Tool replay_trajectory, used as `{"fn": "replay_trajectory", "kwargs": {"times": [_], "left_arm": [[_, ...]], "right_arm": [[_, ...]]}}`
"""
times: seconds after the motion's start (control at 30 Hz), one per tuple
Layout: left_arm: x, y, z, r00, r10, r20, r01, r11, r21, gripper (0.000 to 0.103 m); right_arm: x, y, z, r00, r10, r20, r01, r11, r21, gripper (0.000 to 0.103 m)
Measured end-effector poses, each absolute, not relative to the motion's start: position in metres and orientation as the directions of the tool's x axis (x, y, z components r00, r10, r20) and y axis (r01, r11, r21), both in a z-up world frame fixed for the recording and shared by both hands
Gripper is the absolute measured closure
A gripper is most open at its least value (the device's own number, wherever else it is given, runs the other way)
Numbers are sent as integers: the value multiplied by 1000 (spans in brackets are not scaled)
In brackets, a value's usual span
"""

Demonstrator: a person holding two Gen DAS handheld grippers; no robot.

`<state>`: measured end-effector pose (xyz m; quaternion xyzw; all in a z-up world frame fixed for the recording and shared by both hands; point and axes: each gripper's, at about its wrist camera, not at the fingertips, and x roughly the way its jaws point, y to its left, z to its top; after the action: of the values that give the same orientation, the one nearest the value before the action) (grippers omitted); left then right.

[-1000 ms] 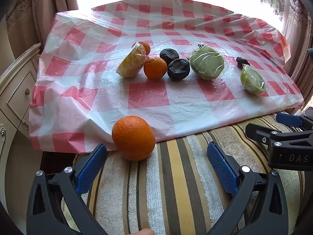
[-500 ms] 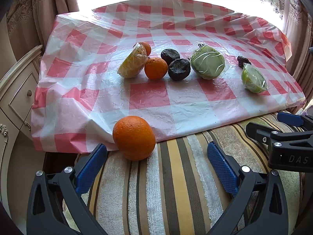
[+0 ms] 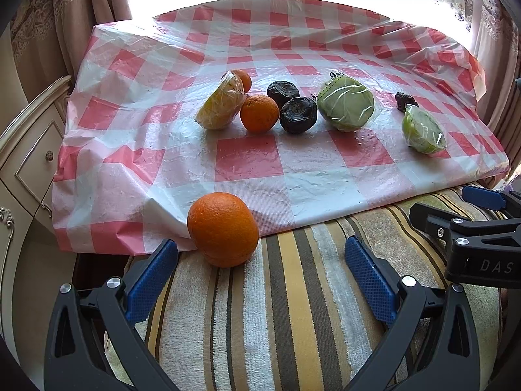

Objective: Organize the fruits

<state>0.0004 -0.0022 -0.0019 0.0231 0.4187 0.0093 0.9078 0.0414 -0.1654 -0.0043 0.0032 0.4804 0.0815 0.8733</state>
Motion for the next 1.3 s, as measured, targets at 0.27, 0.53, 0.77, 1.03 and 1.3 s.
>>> {"fn": "replay_trajectory", "kwargs": {"times": [0.27, 0.53, 0.77, 1.03, 1.3], "left_arm": [[0, -2, -2, 649, 36, -760, 2, 999, 49, 4], [0, 2, -5, 642, 5, -767, 2, 1000, 8, 4], [1, 4, -5, 640, -1, -768, 3, 1000, 1, 4], [1, 4, -5, 640, -1, -769, 3, 1000, 1, 4], [1, 4, -5, 640, -1, -769, 3, 1000, 1, 4]], "right_arm": [[42, -165, -4, 526, 147, -838, -139, 987, 85, 1], [42, -166, -5, 525, 149, -838, -139, 986, 88, 1], [42, -165, -5, 525, 150, -838, -139, 986, 89, 1], [42, -166, -5, 526, 150, -837, -139, 986, 90, 1], [42, -166, -5, 526, 151, -837, -139, 986, 90, 1]]}}
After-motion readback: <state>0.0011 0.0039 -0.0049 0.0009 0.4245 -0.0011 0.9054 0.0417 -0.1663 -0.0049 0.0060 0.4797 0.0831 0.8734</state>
